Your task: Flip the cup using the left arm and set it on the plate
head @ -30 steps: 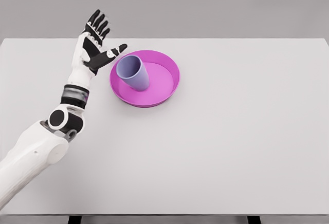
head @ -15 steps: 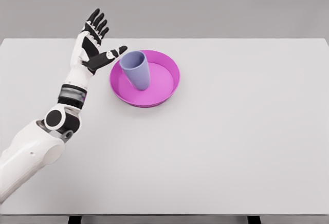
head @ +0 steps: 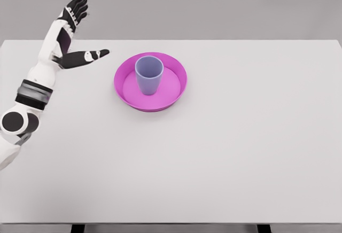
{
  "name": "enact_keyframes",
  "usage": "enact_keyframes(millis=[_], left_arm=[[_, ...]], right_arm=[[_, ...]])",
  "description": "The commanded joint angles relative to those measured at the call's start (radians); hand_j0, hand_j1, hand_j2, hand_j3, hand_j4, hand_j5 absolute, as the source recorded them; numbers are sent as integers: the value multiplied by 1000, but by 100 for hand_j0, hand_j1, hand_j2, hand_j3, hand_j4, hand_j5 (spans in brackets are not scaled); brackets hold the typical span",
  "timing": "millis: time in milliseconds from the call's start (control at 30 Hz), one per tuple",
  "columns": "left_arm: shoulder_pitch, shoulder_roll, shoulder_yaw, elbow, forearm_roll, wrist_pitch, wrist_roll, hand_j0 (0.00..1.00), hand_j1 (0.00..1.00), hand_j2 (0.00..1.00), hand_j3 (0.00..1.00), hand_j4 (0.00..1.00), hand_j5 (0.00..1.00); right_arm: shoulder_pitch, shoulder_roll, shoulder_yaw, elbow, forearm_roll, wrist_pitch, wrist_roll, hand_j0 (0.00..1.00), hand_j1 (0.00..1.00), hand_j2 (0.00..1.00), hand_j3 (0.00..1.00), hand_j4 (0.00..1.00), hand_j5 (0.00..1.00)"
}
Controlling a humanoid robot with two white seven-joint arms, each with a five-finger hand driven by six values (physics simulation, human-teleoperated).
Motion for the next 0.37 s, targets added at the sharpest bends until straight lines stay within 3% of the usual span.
enact_keyframes(millis=[0,200,333], left_arm=[[0,75,1,-37,-48,0,0,100,100,100,100,100,100],[11,227,-6,-63,-58,6,0,100,100,100,100,100,100],[21,240,-8,-57,-74,7,2,100,100,100,100,100,100]], right_arm=[[0,0,0,0,0,0,0,100,100,100,100,100,100],[0,0,1,0,0,0,0,100,100,100,100,100,100],[0,0,0,0,0,0,0,100,100,100,100,100,100]])
